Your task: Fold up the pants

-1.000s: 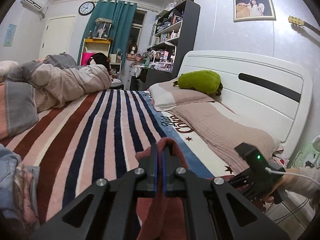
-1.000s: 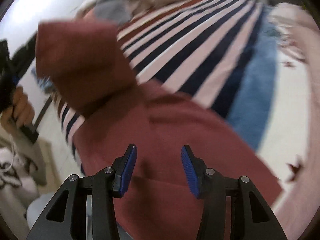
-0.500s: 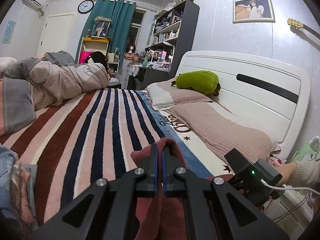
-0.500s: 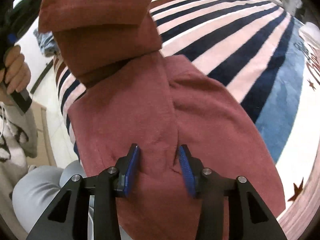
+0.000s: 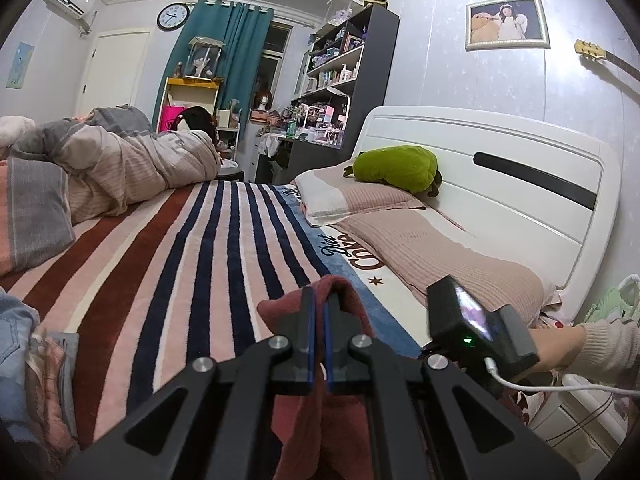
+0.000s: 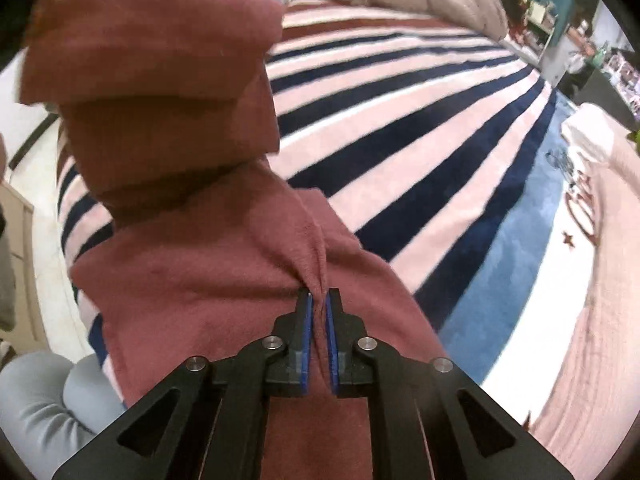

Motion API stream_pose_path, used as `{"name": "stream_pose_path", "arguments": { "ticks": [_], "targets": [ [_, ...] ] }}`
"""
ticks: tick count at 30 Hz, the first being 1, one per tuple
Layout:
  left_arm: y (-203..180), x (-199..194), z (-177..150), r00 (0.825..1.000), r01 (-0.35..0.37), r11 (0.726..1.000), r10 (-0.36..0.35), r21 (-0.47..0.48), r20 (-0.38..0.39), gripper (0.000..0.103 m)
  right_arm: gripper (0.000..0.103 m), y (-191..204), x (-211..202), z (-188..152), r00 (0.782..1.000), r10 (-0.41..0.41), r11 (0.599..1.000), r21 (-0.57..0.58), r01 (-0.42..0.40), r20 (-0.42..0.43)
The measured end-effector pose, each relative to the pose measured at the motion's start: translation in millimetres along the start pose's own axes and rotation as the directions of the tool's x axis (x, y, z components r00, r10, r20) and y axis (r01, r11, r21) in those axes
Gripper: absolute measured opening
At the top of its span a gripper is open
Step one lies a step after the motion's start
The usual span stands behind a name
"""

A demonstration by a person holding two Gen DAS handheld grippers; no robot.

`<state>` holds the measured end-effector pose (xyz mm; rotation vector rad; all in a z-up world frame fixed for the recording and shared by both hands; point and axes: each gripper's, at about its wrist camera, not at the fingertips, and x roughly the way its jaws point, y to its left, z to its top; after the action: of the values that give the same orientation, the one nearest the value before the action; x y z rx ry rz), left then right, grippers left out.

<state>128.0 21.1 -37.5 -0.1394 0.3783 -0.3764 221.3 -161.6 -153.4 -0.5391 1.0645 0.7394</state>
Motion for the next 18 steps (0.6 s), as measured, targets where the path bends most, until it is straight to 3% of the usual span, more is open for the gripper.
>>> {"name": "stream_pose_path", "arguments": {
  "ticks": [2, 5, 8, 13, 18],
  "targets": [
    [-1, -1, 1, 1.000, -0.002, 1.000, 0.002, 0.009, 0.000, 0.001, 0.020, -3, 8, 0, 0.999, 0.031, 0.999, 0.036, -0.030, -0.023],
    [-6, -2, 4, 1.000, 0.001, 1.000, -0.001, 0.019, 0.004, 0.001, 0.038, -23, -11, -11, 0.999, 0.042, 0.992, 0.120, -0.043, 0.012],
    [-10, -3, 5, 1.000, 0.009, 1.000, -0.009, 0.023, 0.009, 0.001, 0.041, -51, -45, -39, 0.997, 0.004, 0.967, 0.255, -0.022, 0.072],
    [-22, -2, 6, 1.000, 0.026, 0.999, -0.027, 0.026, 0.005, 0.001, 0.049, -84, -86, -123, 0.991, -0.058, 0.872, 0.489, -0.008, 0.119],
    [-35, 3, 9, 0.999, 0.037, 0.998, -0.037, 0.044, -0.004, 0.001, 0.050, -72, -83, -187, 0.983, -0.051, 0.775, 0.627, -0.072, 0.175]
  ]
}}
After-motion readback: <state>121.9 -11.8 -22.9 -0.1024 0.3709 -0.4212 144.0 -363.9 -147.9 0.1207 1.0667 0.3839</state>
